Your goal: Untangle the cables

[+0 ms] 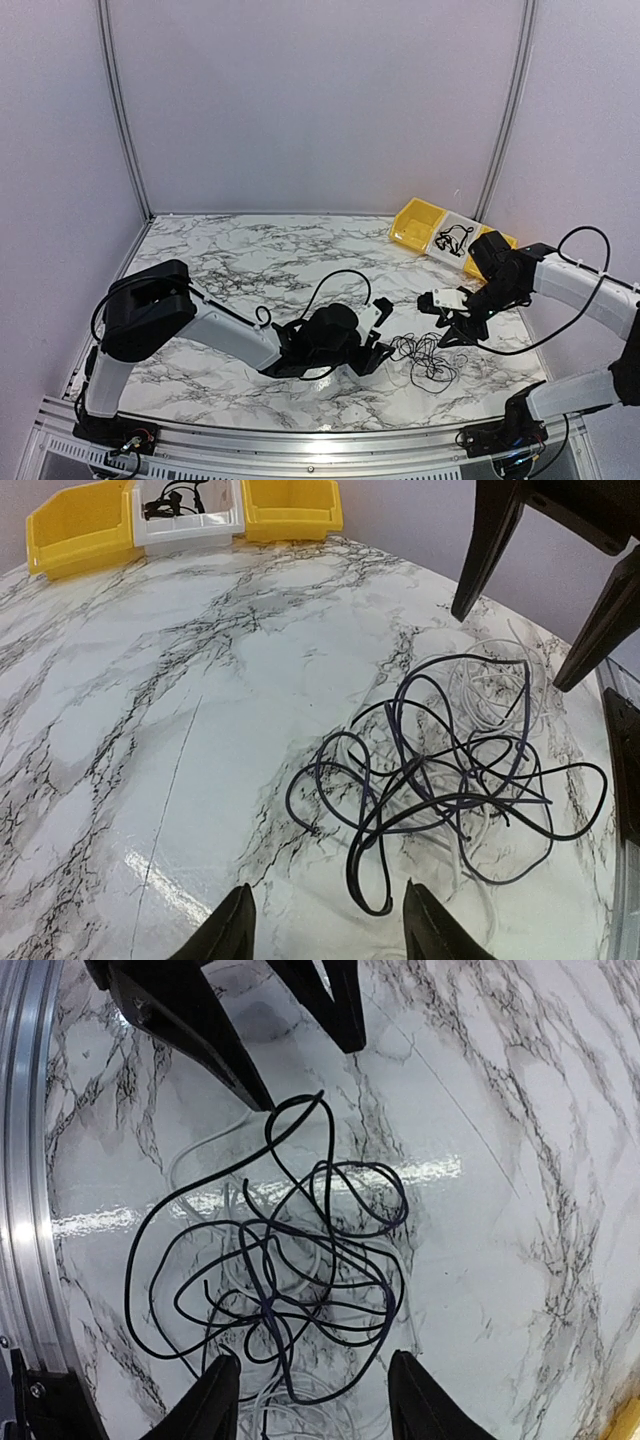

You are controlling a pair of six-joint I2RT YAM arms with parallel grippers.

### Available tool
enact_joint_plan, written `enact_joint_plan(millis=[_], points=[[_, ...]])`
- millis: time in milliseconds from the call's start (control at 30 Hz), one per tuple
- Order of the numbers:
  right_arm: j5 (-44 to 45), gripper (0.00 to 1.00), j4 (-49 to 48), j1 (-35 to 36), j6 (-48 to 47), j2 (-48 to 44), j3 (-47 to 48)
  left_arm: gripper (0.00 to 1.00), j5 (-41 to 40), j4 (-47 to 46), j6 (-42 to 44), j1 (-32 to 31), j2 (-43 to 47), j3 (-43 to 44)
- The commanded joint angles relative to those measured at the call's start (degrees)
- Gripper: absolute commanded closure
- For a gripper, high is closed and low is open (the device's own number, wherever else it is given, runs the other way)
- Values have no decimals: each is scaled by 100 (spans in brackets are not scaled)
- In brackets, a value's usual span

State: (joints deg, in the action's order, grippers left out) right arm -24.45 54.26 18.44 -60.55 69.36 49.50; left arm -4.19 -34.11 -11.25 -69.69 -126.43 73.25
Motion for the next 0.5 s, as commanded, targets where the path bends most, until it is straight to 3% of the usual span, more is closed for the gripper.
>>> enact_joint_plan(millis=[0,100,233,467], points=[[232,52,-506,46,133,149,-210,47,-53,-273,-163,-27,397,-150],[337,66,-1021,38,417,232,-264,47,94,-635,-202,-42,462,-307],[-164,89,-994,45,598,165,12,46,370,-1261,-256,-75,398,-301],[-775,100,-549,46,899,138,501,45,316,-2422,-845,-105,-440,380]])
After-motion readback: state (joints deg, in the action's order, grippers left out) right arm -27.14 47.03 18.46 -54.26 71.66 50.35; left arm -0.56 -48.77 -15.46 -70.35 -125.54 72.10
